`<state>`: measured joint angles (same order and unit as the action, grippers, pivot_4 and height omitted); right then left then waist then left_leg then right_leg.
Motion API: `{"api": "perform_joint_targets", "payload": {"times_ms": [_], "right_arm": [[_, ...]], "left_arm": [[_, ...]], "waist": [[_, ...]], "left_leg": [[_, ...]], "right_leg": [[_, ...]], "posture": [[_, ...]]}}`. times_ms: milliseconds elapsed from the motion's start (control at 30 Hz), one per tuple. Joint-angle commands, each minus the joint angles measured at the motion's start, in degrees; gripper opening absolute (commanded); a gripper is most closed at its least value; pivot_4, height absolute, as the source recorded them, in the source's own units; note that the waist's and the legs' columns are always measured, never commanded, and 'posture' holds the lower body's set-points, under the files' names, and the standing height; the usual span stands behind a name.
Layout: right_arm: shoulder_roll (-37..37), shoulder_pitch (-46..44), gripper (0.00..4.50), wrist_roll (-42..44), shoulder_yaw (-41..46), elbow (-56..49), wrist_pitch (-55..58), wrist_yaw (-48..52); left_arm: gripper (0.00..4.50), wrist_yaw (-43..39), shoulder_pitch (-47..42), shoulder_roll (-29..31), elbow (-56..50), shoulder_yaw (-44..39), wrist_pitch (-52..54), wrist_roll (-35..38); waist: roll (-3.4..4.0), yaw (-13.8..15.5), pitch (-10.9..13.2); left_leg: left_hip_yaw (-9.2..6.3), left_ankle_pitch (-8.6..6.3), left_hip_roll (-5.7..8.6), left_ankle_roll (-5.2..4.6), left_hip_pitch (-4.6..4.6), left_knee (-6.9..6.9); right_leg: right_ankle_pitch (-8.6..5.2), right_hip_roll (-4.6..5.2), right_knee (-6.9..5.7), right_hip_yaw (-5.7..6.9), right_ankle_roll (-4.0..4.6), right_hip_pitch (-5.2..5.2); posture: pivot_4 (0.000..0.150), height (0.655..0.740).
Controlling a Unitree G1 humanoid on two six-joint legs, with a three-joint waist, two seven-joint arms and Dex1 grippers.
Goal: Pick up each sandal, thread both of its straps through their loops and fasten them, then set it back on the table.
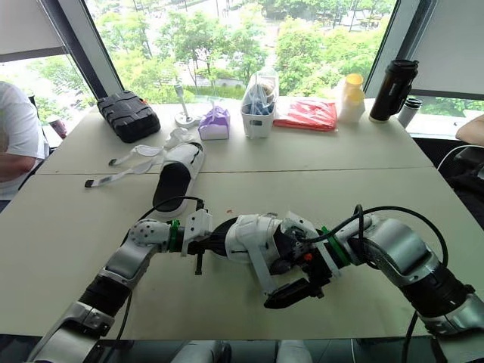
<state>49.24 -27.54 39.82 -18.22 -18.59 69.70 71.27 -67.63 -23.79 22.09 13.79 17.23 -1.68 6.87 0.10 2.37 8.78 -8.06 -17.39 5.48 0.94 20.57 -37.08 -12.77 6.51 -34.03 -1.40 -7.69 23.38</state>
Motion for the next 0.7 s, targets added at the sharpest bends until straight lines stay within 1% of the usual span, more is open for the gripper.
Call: {"api": "perform_joint_targets", "payload": {"times_ms": [33, 200, 333, 367, 433, 500, 567, 667, 700], "right_arm": [[-3.41, -1.7, 4.46, 3.54, 2.07, 0.88, 5.28, -3.21], [-6.55, -1.12, 4.46, 4.62, 2.27, -0.78, 7.51, -7.22], [-7.33, -0.92, 3.38, 5.42, 2.28, -1.32, 7.65, -8.94], [-7.39, -0.91, 2.8, 5.47, 2.29, -1.22, 7.53, -9.23], [-7.42, -0.91, 1.89, 5.65, 2.28, -1.13, 7.35, -9.66], [-7.31, -0.92, 0.87, 5.57, 2.29, -0.59, 6.99, -9.87], [-7.22, -1.11, 0.05, 5.69, 2.54, -0.28, 6.87, -9.98], [-6.9, -1.81, 0.05, 6.29, 2.98, -0.64, 7.02, -9.72], [-7.78, -3.27, 0.05, 7.61, 4.48, -0.21, 8.46, -9.99]], "left_arm": [[0.0, -1.5, 3.15, 0.26, 3.75, 5.52, 2.02, -3.71], [0.0, -1.01, 3.81, 0.15, 3.13, 5.67, 2.3, -3.66], [0.0, -0.65, 4.19, 0.09, 2.84, 5.62, 2.4, -3.62], [0.0, -0.55, 4.25, 0.1, 2.78, 5.58, 2.41, -3.6], [0.0, -0.46, 4.31, 0.13, 2.72, 5.54, 2.42, -3.56], [0.0, -0.35, 4.36, 0.07, 2.71, 5.6, 2.37, -3.6], [0.0, -0.22, 4.44, -0.06, 2.69, 5.64, 2.38, -3.56], [0.0, -0.07, 4.59, -0.19, 2.67, 5.77, 2.37, -3.62], [0.0, 0.01, 4.63, -0.24, 2.64, 5.79, 2.38, -3.61]], "waist": [[-0.02, -0.04, -0.01], [-0.01, -0.03, -0.02], [-0.01, -0.04, -0.02], [-0.01, -0.04, -0.02], [-0.01, -0.04, -0.02], [-0.01, -0.05, -0.02], [-0.01, -0.05, -0.02], [-0.01, -0.04, -0.02], [-0.01, -0.05, -0.02]], "left_leg": [[0.0, -0.01, 0.0, -0.01, 0.0, 0.0], [0.0, -0.01, 0.01, 0.0, -0.02, -0.03], [0.01, -0.02, 0.02, -0.01, -0.03, -0.03], [0.0, -0.02, 0.02, -0.01, -0.03, -0.03], [0.01, -0.02, 0.03, -0.01, -0.03, -0.03], [0.01, -0.02, 0.03, 0.0, -0.04, -0.03], [0.01, -0.02, 0.03, -0.01, -0.04, -0.03], [0.01, -0.02, 0.03, -0.01, -0.05, -0.03], [0.01, -0.02, 0.03, -0.01, -0.06, -0.03]], "right_leg": [[0.0, 0.0, 0.0, 0.0, -0.01, 0.0], [0.0, 0.0, -0.03, 0.01, -0.02, -0.02], [-0.02, 0.0, -0.02, 0.01, -0.05, -0.03], [-0.03, 0.0, -0.02, 0.01, -0.06, -0.04], [-0.03, 0.01, -0.02, 0.01, -0.06, -0.04], [-0.03, 0.01, -0.02, 0.01, -0.07, -0.04], [-0.03, 0.01, -0.03, 0.01, -0.07, -0.05], [-0.03, 0.01, -0.03, 0.01, -0.08, -0.06], [-0.03, 0.01, -0.03, 0.01, -0.08, -0.06]], "posture": [[0.15, 0.74], [0.15, 0.74], [0.15, 0.74], [0.15, 0.74], [0.15, 0.74], [0.15, 0.74], [0.15, 0.74], [0.15, 0.74], [0.15, 0.74]]}}
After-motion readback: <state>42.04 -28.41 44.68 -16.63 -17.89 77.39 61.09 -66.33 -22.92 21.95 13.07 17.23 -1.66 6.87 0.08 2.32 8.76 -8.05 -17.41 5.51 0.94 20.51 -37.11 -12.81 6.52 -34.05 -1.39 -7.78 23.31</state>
